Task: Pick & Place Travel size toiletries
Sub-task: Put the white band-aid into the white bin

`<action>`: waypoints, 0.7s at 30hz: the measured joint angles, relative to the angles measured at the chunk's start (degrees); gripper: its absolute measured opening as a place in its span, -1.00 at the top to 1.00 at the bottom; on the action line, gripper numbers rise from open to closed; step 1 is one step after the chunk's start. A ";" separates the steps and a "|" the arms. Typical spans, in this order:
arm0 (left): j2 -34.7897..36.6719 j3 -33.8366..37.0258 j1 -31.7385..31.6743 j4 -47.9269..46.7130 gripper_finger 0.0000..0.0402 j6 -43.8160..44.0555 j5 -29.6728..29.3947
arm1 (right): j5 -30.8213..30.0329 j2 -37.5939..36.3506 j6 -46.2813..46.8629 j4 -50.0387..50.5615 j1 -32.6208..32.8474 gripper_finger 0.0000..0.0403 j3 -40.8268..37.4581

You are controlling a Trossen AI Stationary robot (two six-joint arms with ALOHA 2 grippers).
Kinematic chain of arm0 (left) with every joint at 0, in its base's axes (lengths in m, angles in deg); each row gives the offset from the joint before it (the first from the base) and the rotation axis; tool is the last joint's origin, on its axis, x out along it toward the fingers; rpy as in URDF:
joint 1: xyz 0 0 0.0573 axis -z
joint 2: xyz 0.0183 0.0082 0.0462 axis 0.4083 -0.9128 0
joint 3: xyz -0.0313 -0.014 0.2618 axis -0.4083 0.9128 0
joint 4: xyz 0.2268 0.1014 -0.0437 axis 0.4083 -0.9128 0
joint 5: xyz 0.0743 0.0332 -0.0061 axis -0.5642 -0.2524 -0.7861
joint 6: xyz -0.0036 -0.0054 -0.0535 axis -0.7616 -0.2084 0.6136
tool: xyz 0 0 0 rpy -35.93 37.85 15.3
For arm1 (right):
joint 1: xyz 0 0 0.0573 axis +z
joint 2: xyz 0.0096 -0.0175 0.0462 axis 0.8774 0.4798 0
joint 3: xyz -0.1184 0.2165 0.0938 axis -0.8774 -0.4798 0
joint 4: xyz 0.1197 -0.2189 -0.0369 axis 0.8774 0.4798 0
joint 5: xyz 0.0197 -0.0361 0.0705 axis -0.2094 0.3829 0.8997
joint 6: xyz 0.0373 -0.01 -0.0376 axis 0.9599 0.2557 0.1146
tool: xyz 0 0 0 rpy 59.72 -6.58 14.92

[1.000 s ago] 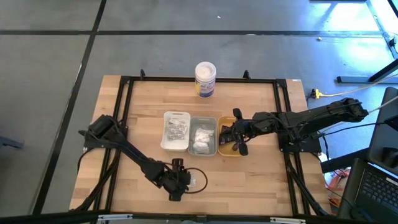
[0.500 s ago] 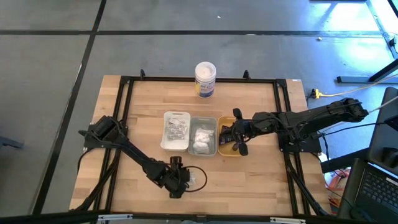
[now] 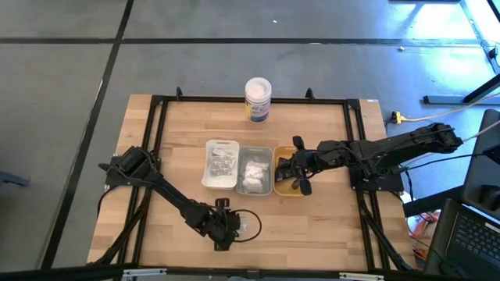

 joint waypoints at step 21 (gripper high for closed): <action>2.29 0.44 -0.04 -0.52 0.53 -2.34 0.07 | -0.01 0.00 0.00 0.01 0.00 0.89 0.00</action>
